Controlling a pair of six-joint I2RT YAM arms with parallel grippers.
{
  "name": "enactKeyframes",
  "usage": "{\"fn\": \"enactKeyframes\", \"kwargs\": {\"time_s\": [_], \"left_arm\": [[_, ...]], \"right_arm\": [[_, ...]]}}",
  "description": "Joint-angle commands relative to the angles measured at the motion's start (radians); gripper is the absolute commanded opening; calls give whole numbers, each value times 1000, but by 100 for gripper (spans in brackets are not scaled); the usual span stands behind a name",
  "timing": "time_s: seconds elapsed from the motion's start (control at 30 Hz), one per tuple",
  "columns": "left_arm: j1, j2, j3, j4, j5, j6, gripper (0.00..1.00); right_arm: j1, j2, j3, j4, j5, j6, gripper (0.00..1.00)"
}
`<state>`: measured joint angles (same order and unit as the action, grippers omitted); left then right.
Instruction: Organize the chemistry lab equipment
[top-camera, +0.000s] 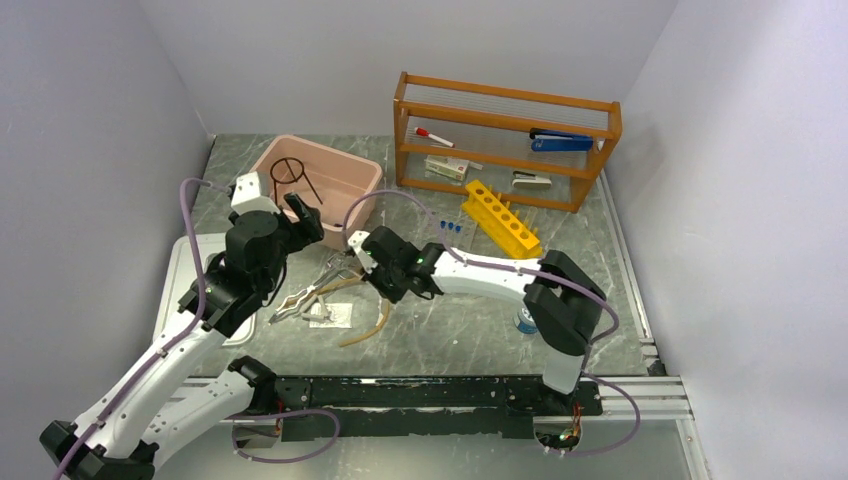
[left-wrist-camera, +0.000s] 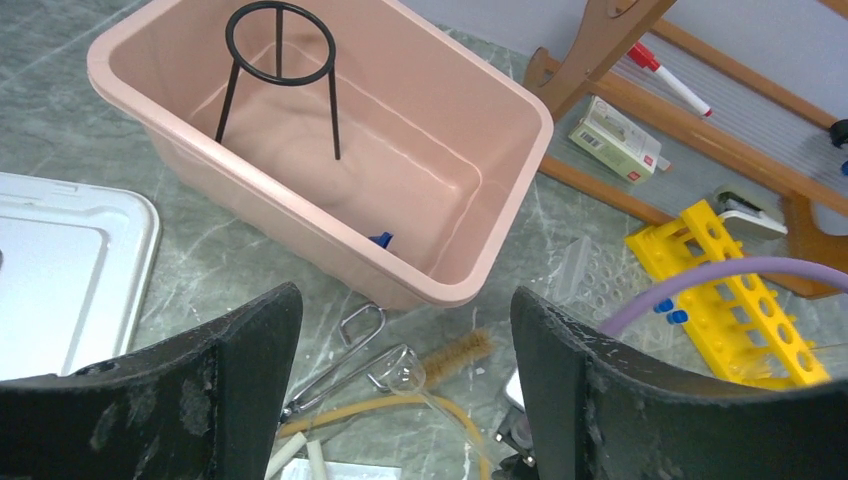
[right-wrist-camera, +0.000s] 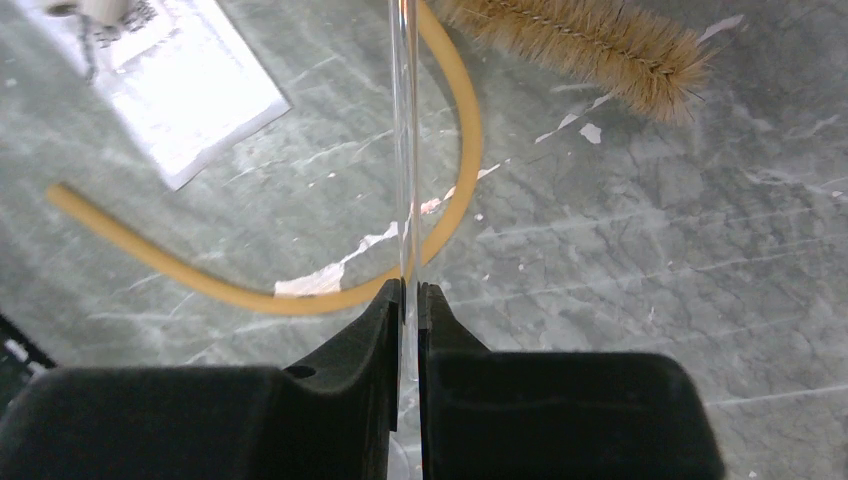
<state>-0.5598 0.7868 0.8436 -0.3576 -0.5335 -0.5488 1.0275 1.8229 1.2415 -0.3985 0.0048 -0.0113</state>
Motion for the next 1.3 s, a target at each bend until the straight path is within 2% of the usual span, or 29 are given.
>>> {"fn": "enactKeyframes", "kwargs": {"time_s": [0.0, 0.27, 0.47, 0.57, 0.73, 0.97, 1.0, 1.13, 1.17, 1.27], "left_arm": [[-2, -13, -26, -27, 54, -118, 85], [-2, -7, -155, 60, 299, -306, 90], [-2, 10, -228, 200, 398, -353, 83], [0, 30, -244, 248, 422, -339, 72], [-1, 56, -251, 289, 468, -330, 46], [0, 27, -266, 310, 448, -315, 10], [0, 31, -257, 299, 444, -308, 6], [0, 47, -191, 230, 388, -260, 5], [0, 52, -162, 197, 362, -258, 5], [2, 94, -36, 95, 282, -237, 5]], "right_arm": [[4, -100, -67, 154, -34, 0, 0], [4, -242, -187, 361, -41, 92, 0], [4, -313, -243, 488, -51, 162, 0], [3, -317, -242, 510, -68, 184, 0], [3, -304, -224, 523, -83, 206, 0], [3, -293, -202, 533, -88, 208, 2], [3, -295, -197, 528, -86, 212, 7], [3, -317, -174, 499, -51, 246, 41], [3, -331, -174, 499, -35, 252, 46], [3, -393, -182, 505, 6, 267, 52]]}}
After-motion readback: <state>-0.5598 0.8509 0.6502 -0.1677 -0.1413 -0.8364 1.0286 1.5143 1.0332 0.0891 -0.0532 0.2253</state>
